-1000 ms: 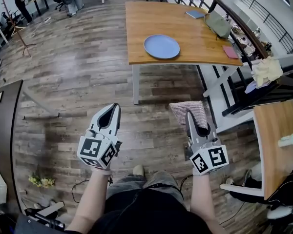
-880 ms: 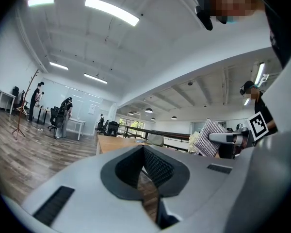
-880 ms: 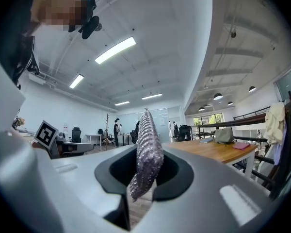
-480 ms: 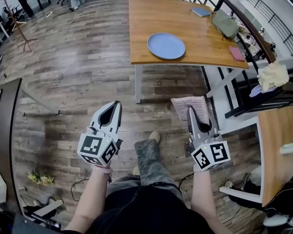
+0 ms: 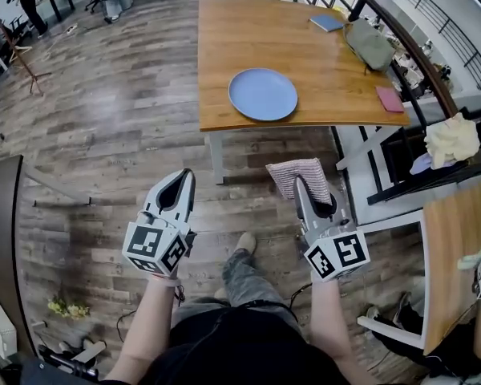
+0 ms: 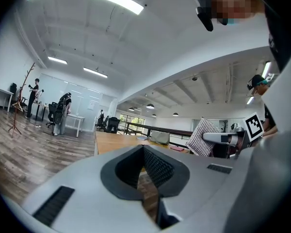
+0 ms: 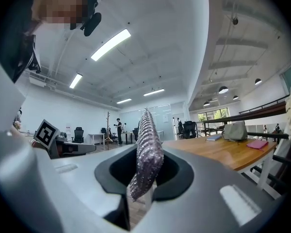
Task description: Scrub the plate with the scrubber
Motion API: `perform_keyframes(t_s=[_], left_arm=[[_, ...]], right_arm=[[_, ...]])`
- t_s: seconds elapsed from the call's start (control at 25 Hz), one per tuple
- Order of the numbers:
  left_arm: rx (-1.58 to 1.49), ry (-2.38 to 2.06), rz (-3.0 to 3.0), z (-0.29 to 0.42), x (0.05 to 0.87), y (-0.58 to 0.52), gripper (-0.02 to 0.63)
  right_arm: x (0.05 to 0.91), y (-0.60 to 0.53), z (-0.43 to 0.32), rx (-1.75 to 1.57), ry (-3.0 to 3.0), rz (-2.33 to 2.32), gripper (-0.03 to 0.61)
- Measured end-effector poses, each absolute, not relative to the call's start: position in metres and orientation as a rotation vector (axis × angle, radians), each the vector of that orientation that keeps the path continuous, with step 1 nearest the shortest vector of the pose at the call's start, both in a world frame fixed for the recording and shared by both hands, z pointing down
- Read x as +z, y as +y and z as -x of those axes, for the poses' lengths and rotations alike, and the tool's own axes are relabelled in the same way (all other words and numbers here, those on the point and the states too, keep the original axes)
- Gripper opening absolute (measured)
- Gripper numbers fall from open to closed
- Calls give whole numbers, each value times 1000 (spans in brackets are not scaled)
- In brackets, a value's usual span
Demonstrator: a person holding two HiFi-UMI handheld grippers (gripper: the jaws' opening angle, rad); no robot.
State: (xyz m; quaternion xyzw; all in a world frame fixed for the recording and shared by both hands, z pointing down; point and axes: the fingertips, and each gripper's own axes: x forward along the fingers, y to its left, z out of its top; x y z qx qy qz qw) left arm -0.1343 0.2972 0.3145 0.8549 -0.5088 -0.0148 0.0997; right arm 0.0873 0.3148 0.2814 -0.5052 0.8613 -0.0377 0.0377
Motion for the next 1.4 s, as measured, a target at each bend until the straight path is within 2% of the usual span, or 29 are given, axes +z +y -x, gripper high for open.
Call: perform_keyframes(t_s=[0.72,1.4], left_arm=[[-6,-1454,-2520,84,330,154,-5],[75,-1286,-2544,62,366,43,-5]], right_arm=[[296,165,-127,-177,2644,1541,74],[343,74,-122,-340,2667,1640,74]])
